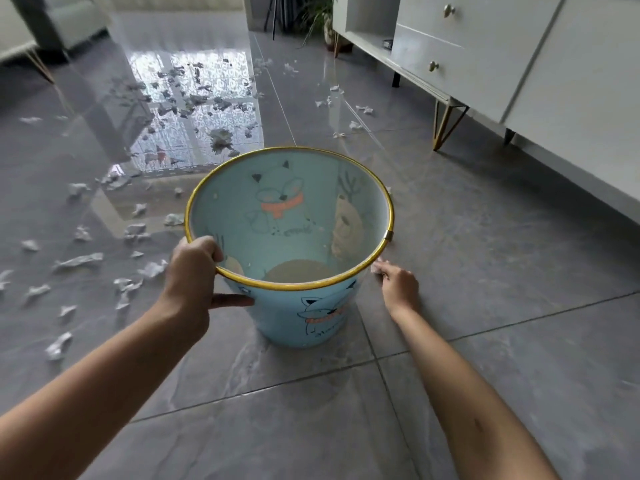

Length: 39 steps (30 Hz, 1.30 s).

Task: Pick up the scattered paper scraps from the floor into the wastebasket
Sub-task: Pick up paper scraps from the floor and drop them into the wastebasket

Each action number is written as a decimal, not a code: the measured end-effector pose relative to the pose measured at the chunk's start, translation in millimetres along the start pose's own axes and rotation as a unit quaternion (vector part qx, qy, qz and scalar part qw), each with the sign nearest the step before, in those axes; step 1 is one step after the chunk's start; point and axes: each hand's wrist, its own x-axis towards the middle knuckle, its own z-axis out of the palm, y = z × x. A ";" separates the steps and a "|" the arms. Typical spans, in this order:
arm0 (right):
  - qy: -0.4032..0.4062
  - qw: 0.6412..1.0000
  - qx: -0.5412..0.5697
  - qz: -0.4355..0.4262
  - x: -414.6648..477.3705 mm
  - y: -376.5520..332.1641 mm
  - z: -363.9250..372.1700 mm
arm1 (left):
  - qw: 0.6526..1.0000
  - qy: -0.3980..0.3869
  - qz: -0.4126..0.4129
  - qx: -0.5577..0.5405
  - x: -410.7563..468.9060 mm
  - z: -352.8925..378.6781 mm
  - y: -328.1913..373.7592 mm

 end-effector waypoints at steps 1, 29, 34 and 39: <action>-0.006 1.000 0.016 -0.007 -4.9 1.7 -4.8 | 1.000 0.000 -0.004 -0.001 -1.8 -1.6 0.6; -0.103 0.961 0.059 -0.250 -58.3 -357.1 -155.6 | 0.987 -0.138 0.000 0.077 32.2 -153.6 125.8; -0.105 0.987 0.005 -0.120 -77.6 -425.8 -115.7 | 0.992 -0.117 0.012 0.052 60.6 -231.4 163.0; -0.196 0.944 0.249 0.093 -94.7 -507.7 -48.9 | 0.997 -0.062 0.014 0.049 85.1 -334.3 181.2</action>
